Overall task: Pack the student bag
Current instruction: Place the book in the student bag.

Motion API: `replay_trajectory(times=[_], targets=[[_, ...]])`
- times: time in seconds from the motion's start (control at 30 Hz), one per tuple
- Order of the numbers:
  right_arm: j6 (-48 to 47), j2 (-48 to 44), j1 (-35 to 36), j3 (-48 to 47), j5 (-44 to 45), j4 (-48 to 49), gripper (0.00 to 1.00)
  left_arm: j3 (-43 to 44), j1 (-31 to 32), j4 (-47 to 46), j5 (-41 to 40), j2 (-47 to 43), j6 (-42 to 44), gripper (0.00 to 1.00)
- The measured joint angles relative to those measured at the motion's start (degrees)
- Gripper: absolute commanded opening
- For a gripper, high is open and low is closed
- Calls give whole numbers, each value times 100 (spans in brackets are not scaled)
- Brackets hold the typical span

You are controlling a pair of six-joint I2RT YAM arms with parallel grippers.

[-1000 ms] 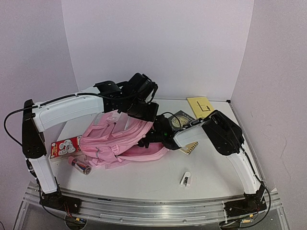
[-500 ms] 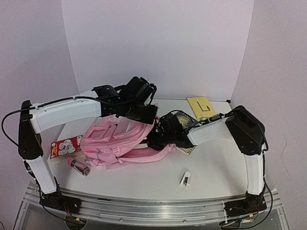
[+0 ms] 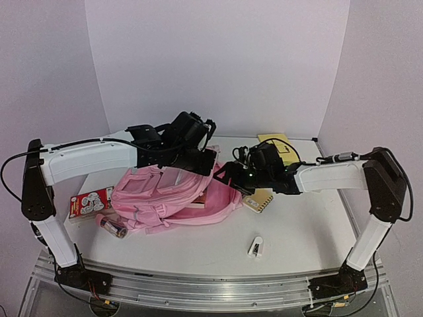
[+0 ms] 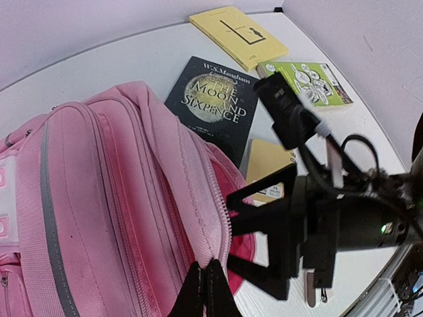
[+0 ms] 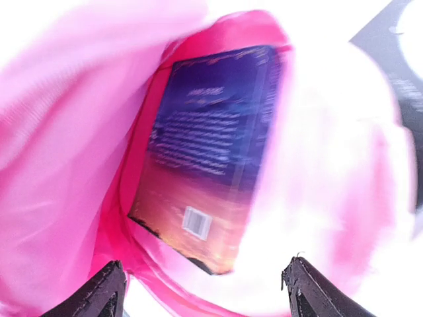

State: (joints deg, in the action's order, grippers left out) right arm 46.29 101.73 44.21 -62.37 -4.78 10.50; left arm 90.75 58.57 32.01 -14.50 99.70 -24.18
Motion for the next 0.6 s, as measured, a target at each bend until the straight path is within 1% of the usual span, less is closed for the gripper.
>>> replay_trajectory(times=[0.13,0.17,0.2,0.23,0.27,0.33,0.37,0.47,0.5,0.53,0.6], targets=[[-156,-671,-312,421,370,-423,85,-161,-4,-104,332,16,218,0],[-215,-905,-430,529,543,-573,87,-167,-4,-105,428,58,264,1],[-278,-1135,-546,636,698,-724,87,-167,-4,-116,540,118,318,6],[-323,-1345,-654,727,821,-866,88,-167,-4,-119,629,183,352,12],[-361,-1567,-774,818,956,-1016,89,-167,-4,-121,730,276,399,22],[-439,-1961,-1048,975,1184,-1267,91,-167,0,-155,953,494,523,37],[-483,-2103,-1192,1035,1262,-1399,92,-164,0,-167,1082,617,533,47],[-643,-2331,-1552,1104,1425,-1839,94,-43,0,-152,1390,969,675,87],[-701,-2347,-1651,1104,1452,-1945,94,54,2,-138,1468,1073,726,97],[-768,-2352,-1790,1104,1435,-2064,94,145,2,-149,1526,1152,783,99],[-830,-2344,-2000,1102,1342,-2231,94,500,0,-151,1621,1347,816,100]])
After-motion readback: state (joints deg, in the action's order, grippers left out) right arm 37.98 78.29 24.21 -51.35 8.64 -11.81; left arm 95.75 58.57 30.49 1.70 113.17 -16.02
